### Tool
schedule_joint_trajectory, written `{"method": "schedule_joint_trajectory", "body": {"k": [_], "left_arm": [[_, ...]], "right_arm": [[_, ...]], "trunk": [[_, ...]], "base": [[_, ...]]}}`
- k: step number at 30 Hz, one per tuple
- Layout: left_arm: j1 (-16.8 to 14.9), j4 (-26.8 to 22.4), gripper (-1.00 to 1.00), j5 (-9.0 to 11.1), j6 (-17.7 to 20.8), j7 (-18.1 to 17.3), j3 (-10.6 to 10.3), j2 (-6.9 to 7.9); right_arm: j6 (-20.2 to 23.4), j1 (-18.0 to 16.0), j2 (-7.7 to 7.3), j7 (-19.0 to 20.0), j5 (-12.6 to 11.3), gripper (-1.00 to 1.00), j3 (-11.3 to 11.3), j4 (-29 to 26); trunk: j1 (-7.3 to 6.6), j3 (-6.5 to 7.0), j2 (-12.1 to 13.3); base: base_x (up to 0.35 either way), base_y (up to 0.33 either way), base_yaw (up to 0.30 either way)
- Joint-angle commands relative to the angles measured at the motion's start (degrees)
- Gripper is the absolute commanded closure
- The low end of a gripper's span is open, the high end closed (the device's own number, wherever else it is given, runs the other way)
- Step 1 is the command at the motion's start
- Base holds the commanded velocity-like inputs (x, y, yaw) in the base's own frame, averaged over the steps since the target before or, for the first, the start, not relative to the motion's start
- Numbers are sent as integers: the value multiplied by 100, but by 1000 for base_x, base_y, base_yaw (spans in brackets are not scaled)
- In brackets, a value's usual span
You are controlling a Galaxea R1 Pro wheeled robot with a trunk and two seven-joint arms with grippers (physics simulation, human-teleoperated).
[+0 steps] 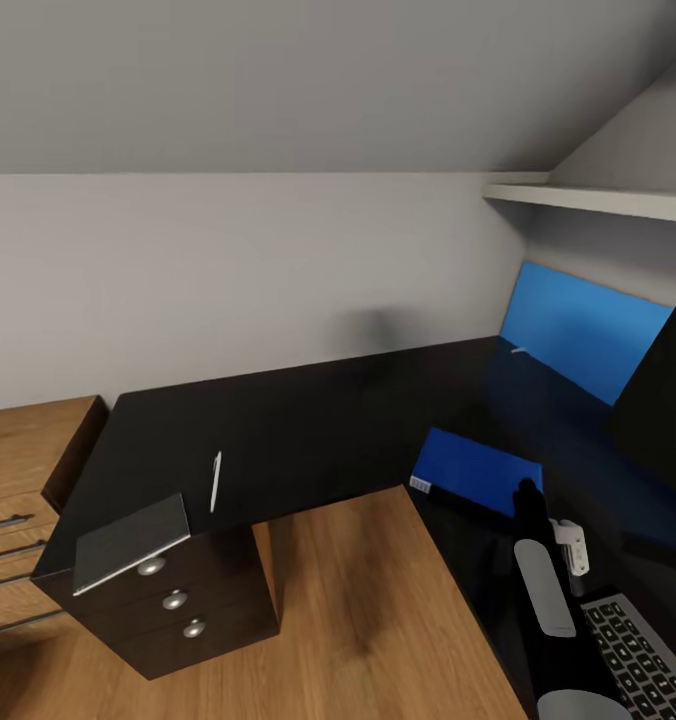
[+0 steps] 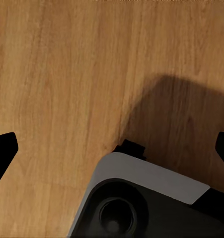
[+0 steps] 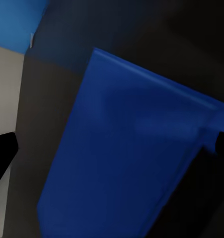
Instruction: In the bedroom, organize the workspace by keeping the computer under the desk, ensuring the monitor is on the desk, placing the keyboard on the desk next to the monitor, placing the mouse on the desk next to the keyboard, moving the folder from the swivel chair onto the desk next to the mouse, stacking the notebook on top of the folder with the pen on top of the notebook, and positioning the swivel chair next to the desk.
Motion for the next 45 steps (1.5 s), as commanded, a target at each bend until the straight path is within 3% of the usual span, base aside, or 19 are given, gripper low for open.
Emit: {"method": "schedule_joint_trajectory", "body": {"k": [1, 6, 11, 12, 14, 17, 20, 21, 24, 25, 29, 32, 33, 35, 39, 40, 42, 43, 45], "left_arm": [[-3, 0, -100, 42, -21, 34, -49, 3], [-2, 0, -100, 44, -18, 33, -53, 3], [-3, 0, -100, 44, -16, 36, -50, 3], [-3, 0, -100, 44, -18, 34, -50, 3], [-2, 0, -100, 44, -19, 33, -49, 3], [-4, 0, -100, 44, -20, 34, -49, 3], [-2, 0, -100, 45, -13, 34, -49, 3], [-2, 0, -100, 45, -12, 32, -51, 3], [-2, 0, -100, 45, -11, 32, -51, 3], [-2, 0, -100, 45, -11, 34, -53, 3], [-4, 0, -100, 45, -1, 32, -58, 3], [-2, 0, -100, 45, 19, 30, -71, 1], [-2, 0, -100, 43, 21, 30, -73, 0], [-2, 0, -100, 39, 23, 30, -74, 2], [-4, 0, -100, 37, 24, 36, -77, 2], [-3, -2, -100, 36, 24, 37, -78, 3], [-3, -1, -100, 34, 24, 37, -78, 3], [-2, -2, -100, 35, 24, 38, -79, 3], [-2, -1, -100, 35, 24, 38, -81, 3]], "right_arm": [[-38, -4, 3, 3, -63, -100, -2, -5], [-37, -4, 3, 13, -65, -100, 0, -8], [-37, -4, 12, 86, -69, -100, 131, -54], [-40, -2, 12, 138, -58, -100, 584, -72], [-48, -1, 3, 165, -30, -100, 1184, -91], [-52, 2, 2, 175, 22, -100, 1581, -106], [-49, 10, 2, 187, 593, -100, 2276, -91], [-44, 17, 7, 172, 1027, -100, 2701, -82], [-16, 21, 17, 155, 1238, -100, 3117, -69], [-8, 21, 18, 144, 1294, -100, 3413, -49], [1, 22, 14, 110, 1352, -100, 4130, 5], [1, 23, 31, -96, 1398, -100, 5395, 259], [0, 23, 31, -180, 1405, -100, 5733, 345], [2, 23, 30, -317, 1412, -100, 6197, 434], [5, 23, 31, -601, 1417, -100, 6932, 593], [3, 23, 30, -733, 1416, -100, 7252, 689], [-7, 23, 25, -855, 1414, -100, 7563, 796], [-28, 23, 20, -959, 1409, -100, 7824, 918], [-51, 23, 17, -1032, 1405, -100, 8006, 1052]], "trunk": [[-23, 13, 39], [-133, 103, 239], [-133, 103, 239], [-133, 103, 239], [-133, 103, 239], [-133, 103, 239], [-133, 103, 239], [-133, 103, 239], [-133, 103, 239], [-133, 103, 239], [-133, 103, 239], [-133, 103, 239], [-133, 103, 239], [-133, 103, 239], [-133, 103, 239], [-133, 103, 239], [-133, 103, 239], [-133, 103, 239], [-133, 103, 239]], "base": [[0, 0, 0], [0, 0, 0], [0, 0, 0], [0, 0, 0], [0, 0, 0], [0, 0, 0], [0, 0, 0], [0, 0, 0], [0, 0, 0], [0, 0, 0], [0, 0, 0], [0, 0, 0], [0, 0, 0], [0, 0, 0], [0, 0, 0], [0, 31, 0], [0, 93, 0], [0, 186, 0], [0, 220, 0]]}}
